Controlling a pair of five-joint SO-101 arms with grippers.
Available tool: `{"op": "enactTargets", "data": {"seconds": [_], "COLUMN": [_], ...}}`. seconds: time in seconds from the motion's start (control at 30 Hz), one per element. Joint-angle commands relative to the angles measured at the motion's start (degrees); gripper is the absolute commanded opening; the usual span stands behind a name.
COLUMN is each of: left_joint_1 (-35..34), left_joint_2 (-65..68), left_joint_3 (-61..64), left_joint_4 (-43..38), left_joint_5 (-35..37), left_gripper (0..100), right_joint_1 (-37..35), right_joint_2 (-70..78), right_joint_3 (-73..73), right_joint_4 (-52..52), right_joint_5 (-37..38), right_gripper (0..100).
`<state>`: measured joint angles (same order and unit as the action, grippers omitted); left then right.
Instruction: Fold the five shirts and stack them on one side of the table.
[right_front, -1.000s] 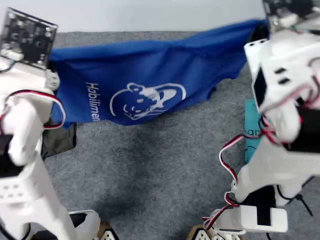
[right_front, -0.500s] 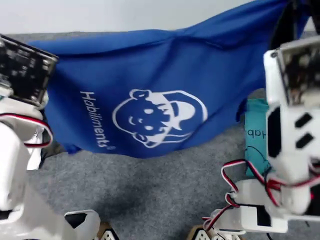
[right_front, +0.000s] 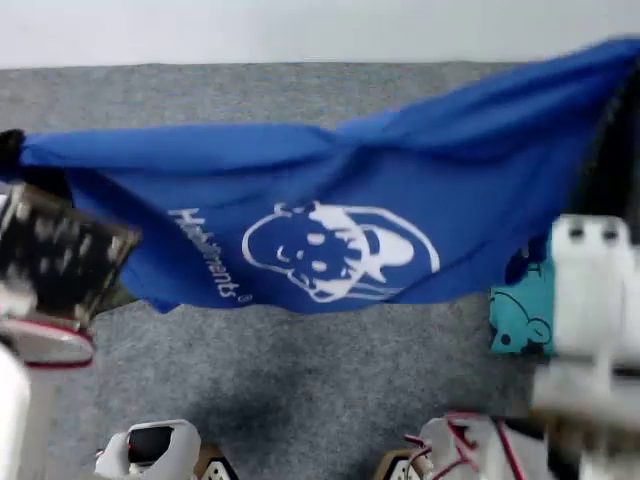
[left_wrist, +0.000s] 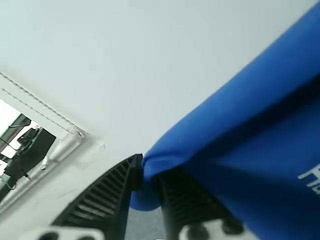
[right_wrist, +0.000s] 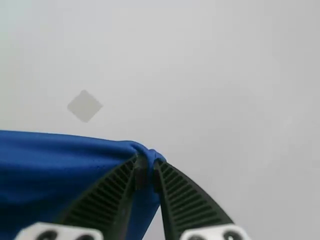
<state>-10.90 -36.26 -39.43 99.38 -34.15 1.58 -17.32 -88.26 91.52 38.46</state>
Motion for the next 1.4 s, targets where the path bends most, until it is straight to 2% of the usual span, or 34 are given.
{"op": "enactTargets", "data": {"seconds": [0.0,0.17,0.33,0.6,0.73,0.83,1.03,1.3,1.37], "left_joint_1": [-0.4,-0.4,-0.4,-0.4,-0.4,-0.6,-0.5,-0.4,-0.4], "left_joint_2": [-2.5,-4.6,-0.7,10.9,20.9,29.0,40.5,48.2,49.7], "left_joint_3": [-1.3,-1.2,1.6,22.8,31.6,32.7,32.7,32.5,30.8], "left_joint_4": [0.6,0.6,0.4,-1.9,-9.3,-16.3,-31.6,-50.5,-52.8], "left_joint_5": [-2.0,-4.0,-4.0,-4.0,-4.0,-3.8,-3.7,-3.7,-3.7], "left_gripper": [0,0,0,0,0,0,0,0,0], "right_joint_1": [0.0,-0.1,-0.2,-6.5,-7.2,-7.0,-7.0,-4.4,-3.9], "right_joint_2": [-4.5,-8.5,-7.5,0.0,7.4,12.7,22.7,33.2,35.2], "right_joint_3": [4.6,12.4,24.3,51.3,63.0,67.4,68.0,68.0,68.0], "right_joint_4": [-0.8,-3.2,-8.8,-10.9,-18.9,-28.4,-43.9,-66.0,-70.7], "right_joint_5": [2.1,4.2,3.7,4.0,3.8,3.7,3.8,4.1,4.1], "right_gripper": [1.0,1.0,1.0,1.0,1.0,1.0,1.0,1.0,1.0]}}
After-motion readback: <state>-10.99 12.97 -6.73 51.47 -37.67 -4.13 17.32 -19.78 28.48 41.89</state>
